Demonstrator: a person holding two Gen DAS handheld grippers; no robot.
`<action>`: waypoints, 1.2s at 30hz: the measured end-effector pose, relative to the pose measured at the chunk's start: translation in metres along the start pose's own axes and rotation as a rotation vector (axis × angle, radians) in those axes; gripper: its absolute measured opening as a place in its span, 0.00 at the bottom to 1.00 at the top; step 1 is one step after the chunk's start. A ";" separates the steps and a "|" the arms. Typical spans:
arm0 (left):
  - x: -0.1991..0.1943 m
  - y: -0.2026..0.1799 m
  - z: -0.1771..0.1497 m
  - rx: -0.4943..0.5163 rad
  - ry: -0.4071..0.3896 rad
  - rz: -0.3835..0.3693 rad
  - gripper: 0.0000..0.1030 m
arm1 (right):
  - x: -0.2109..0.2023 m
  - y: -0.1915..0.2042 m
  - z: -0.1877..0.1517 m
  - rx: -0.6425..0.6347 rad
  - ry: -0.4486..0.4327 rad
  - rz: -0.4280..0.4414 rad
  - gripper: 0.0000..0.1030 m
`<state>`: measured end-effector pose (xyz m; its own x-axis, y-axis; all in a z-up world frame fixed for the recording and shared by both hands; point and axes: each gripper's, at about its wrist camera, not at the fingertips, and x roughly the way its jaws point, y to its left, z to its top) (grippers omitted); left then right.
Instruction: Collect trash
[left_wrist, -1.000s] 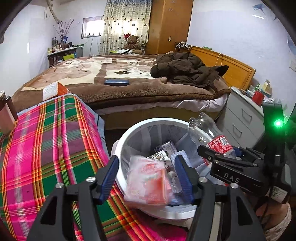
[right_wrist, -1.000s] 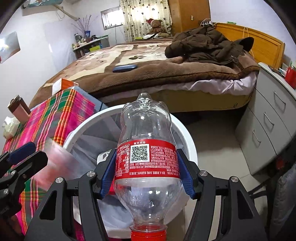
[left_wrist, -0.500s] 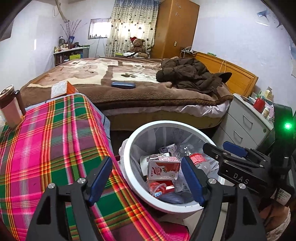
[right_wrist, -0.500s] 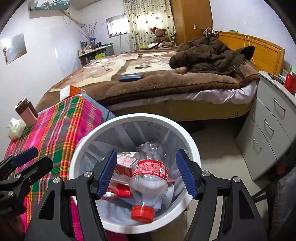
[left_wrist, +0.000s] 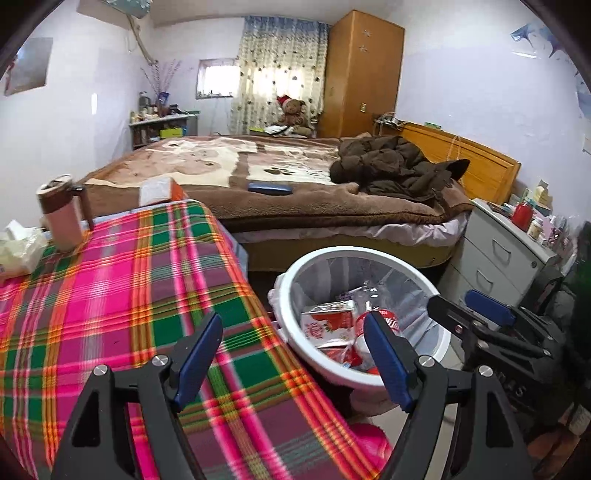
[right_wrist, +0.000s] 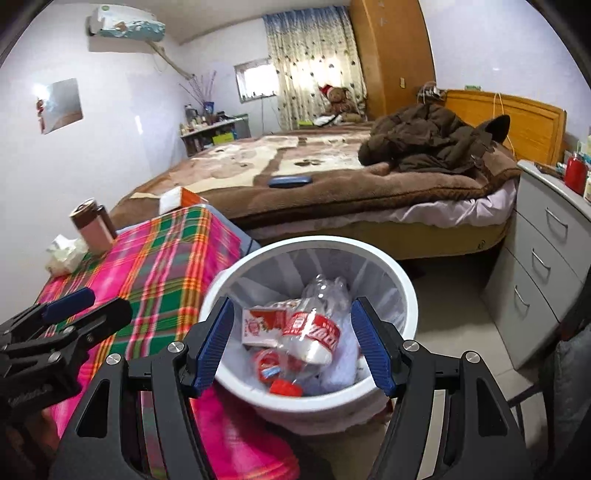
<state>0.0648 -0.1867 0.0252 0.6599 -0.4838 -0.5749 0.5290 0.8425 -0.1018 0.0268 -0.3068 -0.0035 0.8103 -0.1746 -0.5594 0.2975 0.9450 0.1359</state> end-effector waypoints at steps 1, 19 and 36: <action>-0.005 0.001 -0.002 -0.003 -0.009 0.013 0.78 | -0.003 0.003 -0.002 0.000 -0.005 0.007 0.66; -0.054 0.009 -0.039 0.006 -0.107 0.178 0.78 | -0.027 0.027 -0.034 -0.026 -0.075 -0.001 0.65; -0.060 0.011 -0.050 0.009 -0.104 0.211 0.78 | -0.038 0.036 -0.039 -0.031 -0.102 -0.014 0.65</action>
<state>0.0039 -0.1363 0.0178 0.8074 -0.3193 -0.4961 0.3779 0.9257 0.0192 -0.0129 -0.2554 -0.0097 0.8537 -0.2131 -0.4751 0.2942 0.9502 0.1025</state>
